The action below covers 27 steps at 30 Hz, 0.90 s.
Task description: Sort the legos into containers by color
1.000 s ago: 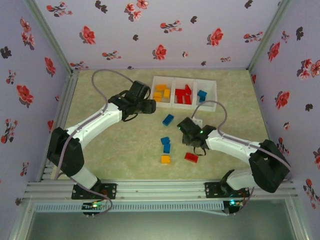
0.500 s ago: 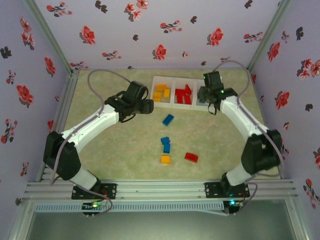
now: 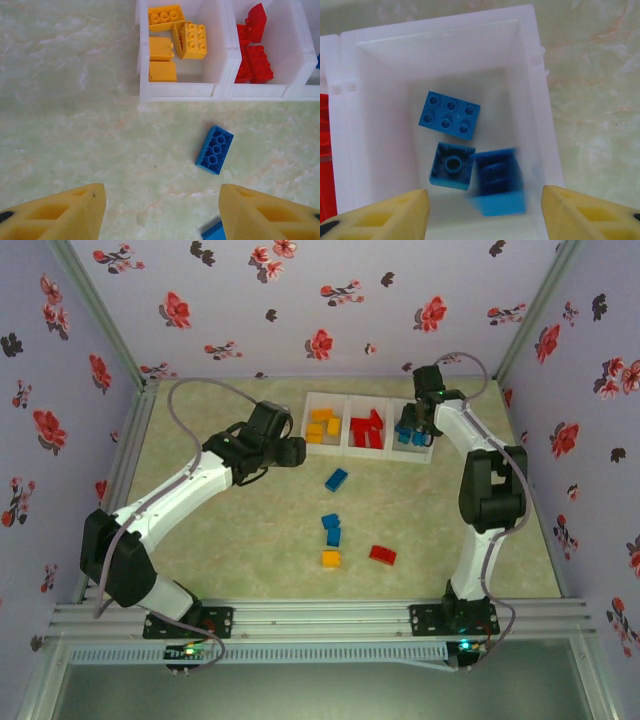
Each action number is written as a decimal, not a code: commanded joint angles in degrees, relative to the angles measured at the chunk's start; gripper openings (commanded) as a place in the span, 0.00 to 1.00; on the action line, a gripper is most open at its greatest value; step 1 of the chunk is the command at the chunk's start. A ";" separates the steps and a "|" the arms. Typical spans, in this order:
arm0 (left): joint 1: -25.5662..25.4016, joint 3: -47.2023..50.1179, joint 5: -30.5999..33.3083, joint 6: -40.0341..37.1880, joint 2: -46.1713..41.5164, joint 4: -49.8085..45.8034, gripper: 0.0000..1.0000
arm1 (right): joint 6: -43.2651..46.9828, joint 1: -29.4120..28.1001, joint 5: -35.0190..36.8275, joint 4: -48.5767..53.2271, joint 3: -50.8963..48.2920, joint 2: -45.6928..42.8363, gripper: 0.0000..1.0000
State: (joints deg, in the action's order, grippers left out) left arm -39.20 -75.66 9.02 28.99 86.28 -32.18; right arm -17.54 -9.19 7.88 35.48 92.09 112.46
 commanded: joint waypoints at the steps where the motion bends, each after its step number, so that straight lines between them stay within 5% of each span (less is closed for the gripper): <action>1: -0.49 0.95 1.26 -0.69 -1.88 -1.39 0.62 | 0.40 -0.06 -0.84 1.44 0.05 -2.86 0.64; 15: -1.74 1.78 1.18 -0.53 -0.07 -1.33 0.63 | 0.84 -2.46 -0.74 -1.07 -12.10 -15.79 0.66; 27: -10.65 10.14 2.05 5.02 -1.09 1.48 0.64 | -1.06 -8.16 -1.53 -5.51 -24.78 -25.25 0.67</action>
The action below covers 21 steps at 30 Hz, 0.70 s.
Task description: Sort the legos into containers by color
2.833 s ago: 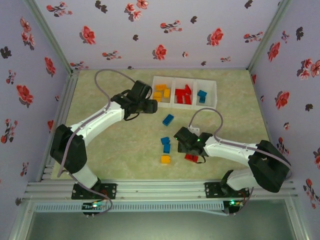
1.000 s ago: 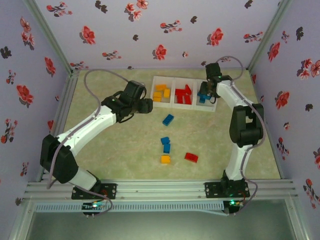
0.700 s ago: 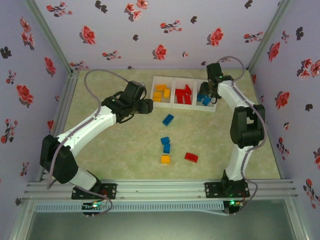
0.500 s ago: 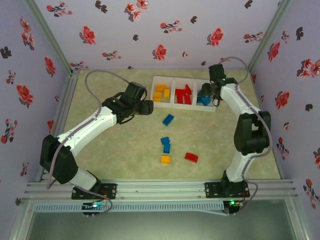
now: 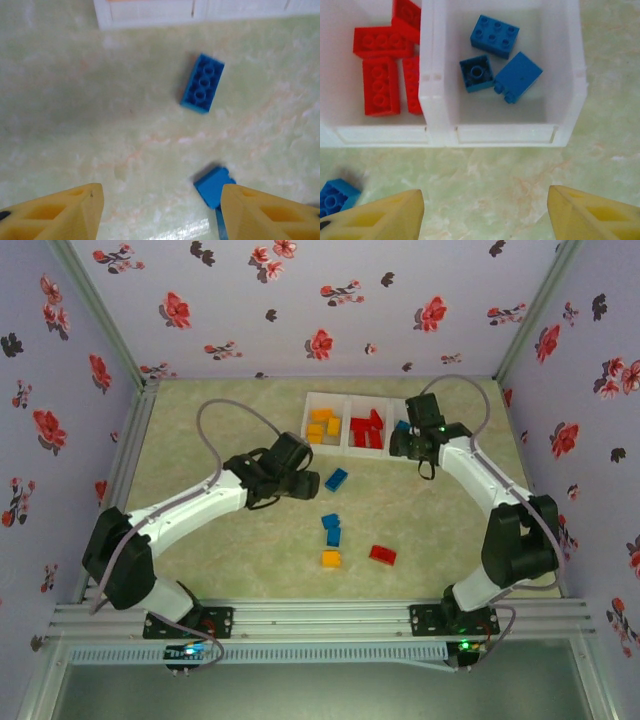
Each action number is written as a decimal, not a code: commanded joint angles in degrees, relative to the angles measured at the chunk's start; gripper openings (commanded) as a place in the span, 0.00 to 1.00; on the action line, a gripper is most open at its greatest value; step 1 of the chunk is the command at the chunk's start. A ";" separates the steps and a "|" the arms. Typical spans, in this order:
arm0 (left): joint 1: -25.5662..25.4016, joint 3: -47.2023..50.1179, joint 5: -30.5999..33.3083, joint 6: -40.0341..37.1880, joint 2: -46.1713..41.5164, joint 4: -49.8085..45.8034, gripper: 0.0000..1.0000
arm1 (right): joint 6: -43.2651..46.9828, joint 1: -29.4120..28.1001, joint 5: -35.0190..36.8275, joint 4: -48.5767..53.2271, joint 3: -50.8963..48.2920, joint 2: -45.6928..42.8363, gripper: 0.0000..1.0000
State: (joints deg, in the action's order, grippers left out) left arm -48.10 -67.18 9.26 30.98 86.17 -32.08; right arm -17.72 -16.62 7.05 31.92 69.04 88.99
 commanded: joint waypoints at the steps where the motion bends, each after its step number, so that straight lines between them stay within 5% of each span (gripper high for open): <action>1: -2.44 2.16 1.82 3.34 -0.57 2.01 0.65 | -0.98 -1.11 -0.72 -1.95 -2.29 -1.94 0.67; 21: -3.59 -8.60 2.33 -7.79 15.18 3.90 0.65 | -4.08 -3.43 -3.88 -6.34 -13.79 -6.12 0.67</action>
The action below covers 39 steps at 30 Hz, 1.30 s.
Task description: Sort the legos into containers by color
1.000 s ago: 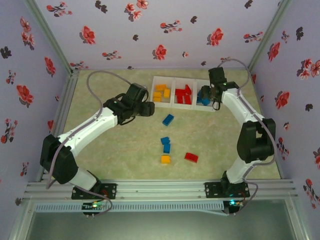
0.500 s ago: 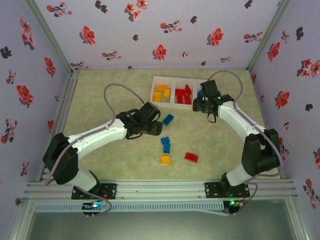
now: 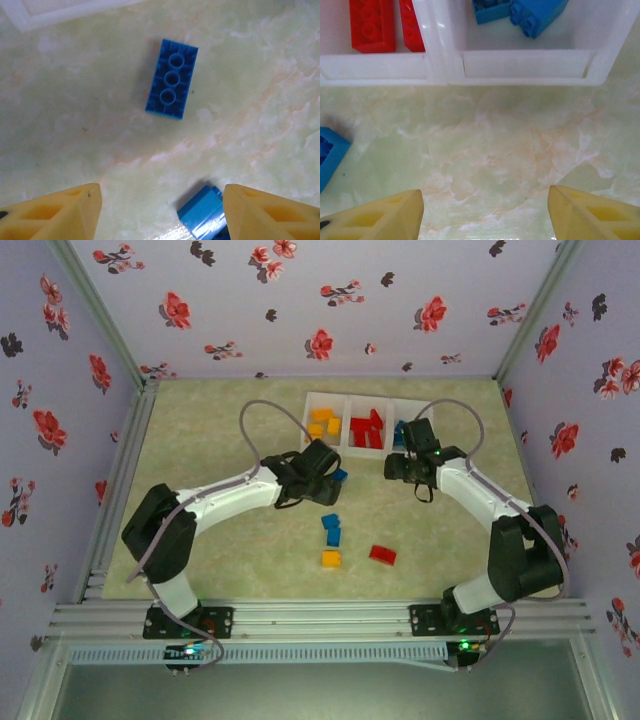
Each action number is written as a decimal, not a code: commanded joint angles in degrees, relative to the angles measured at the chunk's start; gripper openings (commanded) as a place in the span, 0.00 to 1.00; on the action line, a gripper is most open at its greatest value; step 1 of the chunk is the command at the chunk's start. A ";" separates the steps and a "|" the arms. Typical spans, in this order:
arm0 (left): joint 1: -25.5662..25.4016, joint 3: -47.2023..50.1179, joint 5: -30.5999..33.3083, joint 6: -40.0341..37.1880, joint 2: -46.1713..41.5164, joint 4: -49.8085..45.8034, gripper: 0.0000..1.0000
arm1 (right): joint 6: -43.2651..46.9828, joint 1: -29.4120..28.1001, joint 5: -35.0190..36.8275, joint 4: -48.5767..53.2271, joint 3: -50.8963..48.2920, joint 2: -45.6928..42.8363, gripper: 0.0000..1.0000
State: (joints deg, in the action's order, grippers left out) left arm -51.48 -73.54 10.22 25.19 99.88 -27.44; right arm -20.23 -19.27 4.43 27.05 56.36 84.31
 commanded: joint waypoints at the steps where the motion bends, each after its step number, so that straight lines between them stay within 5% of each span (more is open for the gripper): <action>1: -0.17 -2.49 1.38 -1.76 1.95 -1.05 0.65 | -1.55 -0.94 -1.25 -1.47 -1.40 -1.40 0.67; 25: 0.87 -2.23 1.65 -2.01 0.07 -4.31 0.65 | -6.02 -14.41 -12.90 2.55 -22.00 -19.30 0.76; 32: 1.47 -0.95 1.65 -1.73 -1.61 -4.41 0.65 | -11.54 -24.38 -5.05 4.59 -25.26 -21.73 0.81; 39: 1.76 -0.69 1.70 -1.78 -2.25 -4.99 0.65 | -12.37 -27.13 -3.79 3.14 -25.85 -18.94 0.82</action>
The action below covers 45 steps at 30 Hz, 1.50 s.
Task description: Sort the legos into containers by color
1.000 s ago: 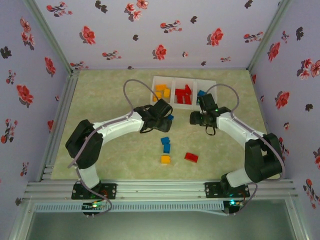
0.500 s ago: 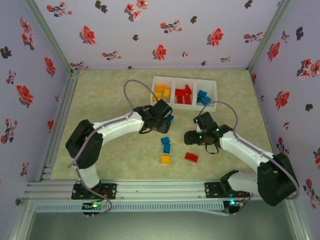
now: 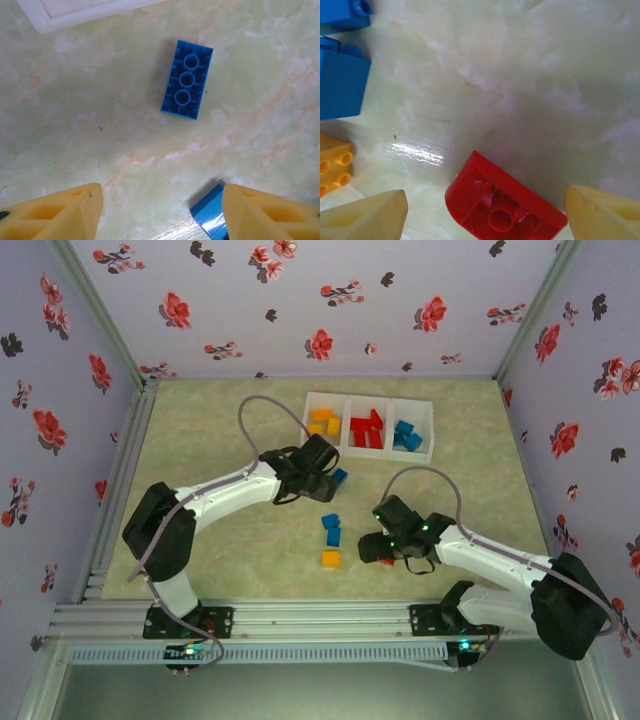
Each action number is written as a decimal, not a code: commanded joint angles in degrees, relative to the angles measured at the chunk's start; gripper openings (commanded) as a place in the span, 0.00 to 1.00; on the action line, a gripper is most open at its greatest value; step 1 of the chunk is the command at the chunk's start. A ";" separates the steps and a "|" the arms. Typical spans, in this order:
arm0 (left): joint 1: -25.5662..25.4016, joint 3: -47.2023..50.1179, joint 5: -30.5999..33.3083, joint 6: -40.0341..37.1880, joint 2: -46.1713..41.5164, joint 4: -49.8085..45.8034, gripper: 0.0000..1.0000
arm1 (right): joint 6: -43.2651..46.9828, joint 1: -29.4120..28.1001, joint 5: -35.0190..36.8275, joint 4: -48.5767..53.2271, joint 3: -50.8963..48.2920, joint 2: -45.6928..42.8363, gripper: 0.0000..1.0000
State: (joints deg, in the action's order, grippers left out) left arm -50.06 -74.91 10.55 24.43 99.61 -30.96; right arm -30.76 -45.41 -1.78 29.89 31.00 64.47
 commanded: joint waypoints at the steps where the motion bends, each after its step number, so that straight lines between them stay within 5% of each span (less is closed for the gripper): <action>1: 0.32 0.80 1.40 -1.00 -2.21 -1.48 0.64 | -2.07 -1.40 2.42 0.32 -0.51 1.17 0.81; 12: 0.49 2.34 2.03 -0.67 -4.21 -1.54 0.64 | -5.80 -6.53 3.61 1.70 -1.03 2.06 0.63; 21: 0.56 3.57 2.53 -0.47 -5.80 -1.47 0.64 | -6.48 -7.12 7.23 2.85 0.70 5.06 0.29; 27: 0.58 4.45 2.72 -0.29 -7.35 -1.43 0.64 | -5.57 -6.36 13.18 4.76 6.04 3.75 0.23; 36: 0.58 6.50 2.69 0.18 -10.18 -1.12 0.64 | 6.42 8.10 11.27 5.29 24.40 7.32 0.22; 45: 0.57 9.63 2.71 2.07 -13.23 -0.77 0.64 | 13.75 20.84 5.47 2.32 48.65 27.66 0.22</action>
State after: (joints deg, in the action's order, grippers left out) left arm -49.84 -66.52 12.03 25.15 88.53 -31.68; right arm -20.71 -26.76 6.46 33.26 74.28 86.39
